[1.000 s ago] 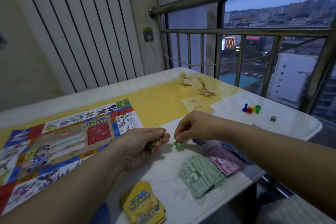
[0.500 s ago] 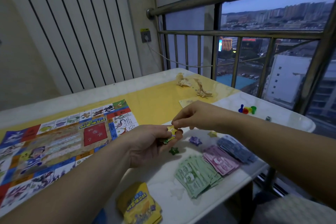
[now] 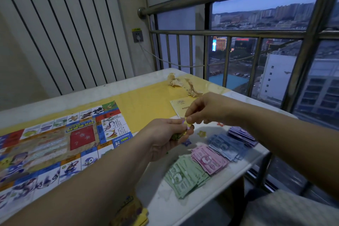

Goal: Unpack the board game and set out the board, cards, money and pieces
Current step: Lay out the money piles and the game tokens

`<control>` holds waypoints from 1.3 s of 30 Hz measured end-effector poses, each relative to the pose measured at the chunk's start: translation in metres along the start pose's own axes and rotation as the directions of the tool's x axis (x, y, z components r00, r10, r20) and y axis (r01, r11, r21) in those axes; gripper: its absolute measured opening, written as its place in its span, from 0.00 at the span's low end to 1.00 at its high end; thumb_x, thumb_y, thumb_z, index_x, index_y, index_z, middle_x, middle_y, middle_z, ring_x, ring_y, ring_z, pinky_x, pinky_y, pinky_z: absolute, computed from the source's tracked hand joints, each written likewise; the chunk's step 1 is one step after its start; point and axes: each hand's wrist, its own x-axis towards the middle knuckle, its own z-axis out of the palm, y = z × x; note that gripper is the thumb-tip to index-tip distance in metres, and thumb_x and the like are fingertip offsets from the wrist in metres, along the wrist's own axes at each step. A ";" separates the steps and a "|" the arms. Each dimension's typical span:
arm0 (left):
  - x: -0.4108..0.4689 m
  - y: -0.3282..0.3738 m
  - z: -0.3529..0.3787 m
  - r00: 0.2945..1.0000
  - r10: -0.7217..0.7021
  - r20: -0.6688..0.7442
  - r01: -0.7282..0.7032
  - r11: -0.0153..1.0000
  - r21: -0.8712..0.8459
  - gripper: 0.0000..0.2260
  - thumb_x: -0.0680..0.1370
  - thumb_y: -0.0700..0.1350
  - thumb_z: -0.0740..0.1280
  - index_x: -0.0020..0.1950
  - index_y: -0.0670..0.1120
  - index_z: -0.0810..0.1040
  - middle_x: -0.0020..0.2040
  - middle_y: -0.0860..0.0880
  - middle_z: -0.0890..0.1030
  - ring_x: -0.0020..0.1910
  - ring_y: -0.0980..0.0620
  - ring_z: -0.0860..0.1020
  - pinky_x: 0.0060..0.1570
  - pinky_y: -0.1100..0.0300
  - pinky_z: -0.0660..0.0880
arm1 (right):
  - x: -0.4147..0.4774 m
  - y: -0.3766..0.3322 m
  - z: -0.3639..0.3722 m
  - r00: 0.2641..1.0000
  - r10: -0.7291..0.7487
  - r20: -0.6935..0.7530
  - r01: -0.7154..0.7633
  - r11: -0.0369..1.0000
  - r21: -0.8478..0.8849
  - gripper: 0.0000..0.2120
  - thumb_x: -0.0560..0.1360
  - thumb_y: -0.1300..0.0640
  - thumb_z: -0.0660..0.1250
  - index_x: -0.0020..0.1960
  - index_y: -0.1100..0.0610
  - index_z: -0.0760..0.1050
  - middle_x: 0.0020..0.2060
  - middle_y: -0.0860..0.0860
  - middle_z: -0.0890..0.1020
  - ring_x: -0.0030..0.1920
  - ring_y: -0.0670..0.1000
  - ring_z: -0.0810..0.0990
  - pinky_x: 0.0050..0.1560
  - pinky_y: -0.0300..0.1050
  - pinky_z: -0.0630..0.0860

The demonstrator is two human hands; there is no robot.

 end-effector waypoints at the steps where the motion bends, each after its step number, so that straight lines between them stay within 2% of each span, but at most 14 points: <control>1: 0.001 -0.001 -0.002 1.000 -0.006 -0.013 0.006 1.000 -0.023 0.05 0.77 0.31 0.64 0.51 0.36 0.77 0.44 0.41 0.82 0.39 0.52 0.81 0.33 0.67 0.79 | -0.001 0.005 -0.004 0.999 0.032 -0.008 -0.032 0.999 0.023 0.03 0.72 0.59 0.72 0.40 0.52 0.81 0.34 0.46 0.81 0.37 0.44 0.77 0.37 0.38 0.71; 6: 0.001 -0.001 -0.014 0.995 -0.049 -0.091 0.032 0.984 -0.174 0.04 0.77 0.34 0.64 0.46 0.36 0.77 0.40 0.41 0.82 0.30 0.53 0.81 0.31 0.65 0.78 | 0.002 0.024 -0.005 0.994 0.107 -0.009 -0.107 0.980 -0.166 0.04 0.72 0.57 0.72 0.39 0.51 0.81 0.32 0.43 0.81 0.32 0.38 0.76 0.34 0.34 0.71; 8: 0.002 -0.001 -0.017 0.992 -0.085 -0.088 0.063 0.971 -0.231 0.06 0.79 0.37 0.63 0.47 0.36 0.77 0.39 0.40 0.83 0.30 0.51 0.82 0.32 0.63 0.79 | 0.005 0.029 0.002 0.994 0.106 -0.008 -0.105 0.965 -0.239 0.02 0.73 0.56 0.71 0.43 0.52 0.83 0.39 0.44 0.83 0.39 0.41 0.79 0.41 0.35 0.73; 10: 0.001 0.001 -0.018 0.991 -0.112 -0.070 0.090 0.961 -0.260 0.08 0.80 0.38 0.61 0.48 0.35 0.77 0.41 0.39 0.83 0.33 0.49 0.83 0.34 0.61 0.79 | 0.007 0.030 0.005 0.995 0.062 -0.080 -0.084 0.947 -0.311 0.07 0.75 0.54 0.69 0.50 0.55 0.83 0.47 0.48 0.84 0.45 0.45 0.79 0.45 0.37 0.72; 13: -0.002 0.002 -0.017 0.991 -0.128 -0.027 0.116 0.955 -0.274 0.07 0.78 0.34 0.61 0.51 0.34 0.77 0.46 0.37 0.82 0.41 0.46 0.82 0.38 0.58 0.79 | 0.005 0.018 0.006 0.988 -0.008 -0.153 -0.021 0.982 -0.189 0.12 0.76 0.49 0.66 0.51 0.55 0.83 0.50 0.51 0.84 0.43 0.46 0.77 0.41 0.38 0.70; 16: -0.002 0.000 -0.016 0.995 -0.101 0.020 0.103 0.968 -0.227 0.09 0.77 0.29 0.59 0.51 0.32 0.77 0.49 0.35 0.81 0.40 0.48 0.82 0.41 0.59 0.79 | 0.001 0.003 0.012 1.000 -0.007 -0.005 0.006 0.998 -0.068 0.13 0.75 0.45 0.65 0.49 0.53 0.83 0.39 0.43 0.83 0.35 0.42 0.75 0.36 0.35 0.69; 18: -0.001 -0.002 -0.015 0.998 -0.068 0.019 0.070 0.983 -0.170 0.10 0.77 0.28 0.58 0.50 0.32 0.78 0.48 0.35 0.81 0.38 0.50 0.82 0.40 0.61 0.79 | 0.003 -0.001 0.017 0.999 -0.021 0.024 0.022 0.998 -0.065 0.09 0.74 0.48 0.69 0.48 0.52 0.83 0.32 0.40 0.80 0.32 0.39 0.74 0.32 0.32 0.68; 21: -0.002 -0.003 -0.018 0.999 -0.010 -0.032 0.009 0.999 -0.050 0.11 0.77 0.27 0.58 0.46 0.36 0.79 0.43 0.37 0.82 0.41 0.48 0.82 0.40 0.62 0.81 | 0.007 -0.002 0.024 1.000 -0.021 0.005 0.021 1.000 0.005 0.04 0.70 0.54 0.74 0.45 0.51 0.82 0.33 0.43 0.80 0.35 0.41 0.76 0.34 0.32 0.70; 25: -0.006 -0.004 -0.027 0.998 0.033 -0.045 -0.029 0.996 0.078 0.10 0.76 0.28 0.62 0.49 0.37 0.80 0.51 0.33 0.81 0.48 0.42 0.78 0.54 0.54 0.76 | 0.010 -0.005 0.031 0.998 -0.058 -0.009 0.058 0.994 0.097 0.03 0.71 0.59 0.74 0.43 0.52 0.81 0.34 0.46 0.81 0.34 0.41 0.76 0.33 0.30 0.70; 29: -0.010 -0.003 -0.039 0.997 0.024 -0.075 -0.027 0.999 -0.032 0.11 0.76 0.27 0.60 0.56 0.34 0.75 0.49 0.34 0.82 0.40 0.47 0.82 0.40 0.60 0.80 | 0.010 -0.002 0.026 1.000 -0.006 -0.001 0.006 1.000 0.022 0.03 0.72 0.57 0.72 0.41 0.50 0.82 0.37 0.47 0.82 0.38 0.45 0.76 0.40 0.39 0.73; 33: -0.013 -0.005 -0.046 0.997 0.003 -0.074 -0.010 0.996 -0.085 0.10 0.76 0.28 0.61 0.55 0.33 0.76 0.45 0.37 0.83 0.37 0.50 0.83 0.35 0.63 0.79 | 0.009 0.002 0.036 1.000 -0.004 0.006 0.005 0.993 -0.121 0.06 0.74 0.56 0.71 0.50 0.54 0.83 0.41 0.46 0.83 0.39 0.45 0.80 0.37 0.32 0.74; 35: -0.014 -0.006 -0.044 0.997 0.000 -0.074 -0.008 0.995 -0.099 0.09 0.76 0.28 0.62 0.55 0.34 0.76 0.42 0.38 0.83 0.37 0.49 0.82 0.33 0.64 0.79 | 0.009 -0.001 0.037 0.996 -0.036 -0.086 0.029 0.996 -0.087 0.08 0.74 0.52 0.69 0.51 0.54 0.83 0.45 0.48 0.84 0.45 0.52 0.81 0.44 0.43 0.78; 36: -0.013 -0.007 -0.043 0.998 0.003 -0.068 -0.010 0.994 -0.105 0.09 0.76 0.29 0.63 0.55 0.34 0.76 0.40 0.39 0.83 0.37 0.49 0.81 0.32 0.65 0.78 | 0.009 -0.005 0.037 0.995 -0.036 -0.088 0.032 0.999 -0.043 0.09 0.74 0.50 0.69 0.50 0.53 0.83 0.43 0.47 0.84 0.45 0.52 0.81 0.45 0.45 0.77; 39: -0.012 -0.007 -0.038 0.999 0.006 -0.046 -0.010 0.996 -0.093 0.07 0.77 0.30 0.62 0.52 0.34 0.77 0.36 0.40 0.82 0.32 0.52 0.81 0.29 0.67 0.77 | 0.007 -0.012 0.038 0.999 -0.025 0.040 0.025 1.000 -0.004 0.09 0.72 0.47 0.71 0.44 0.52 0.83 0.34 0.45 0.81 0.36 0.43 0.76 0.35 0.39 0.70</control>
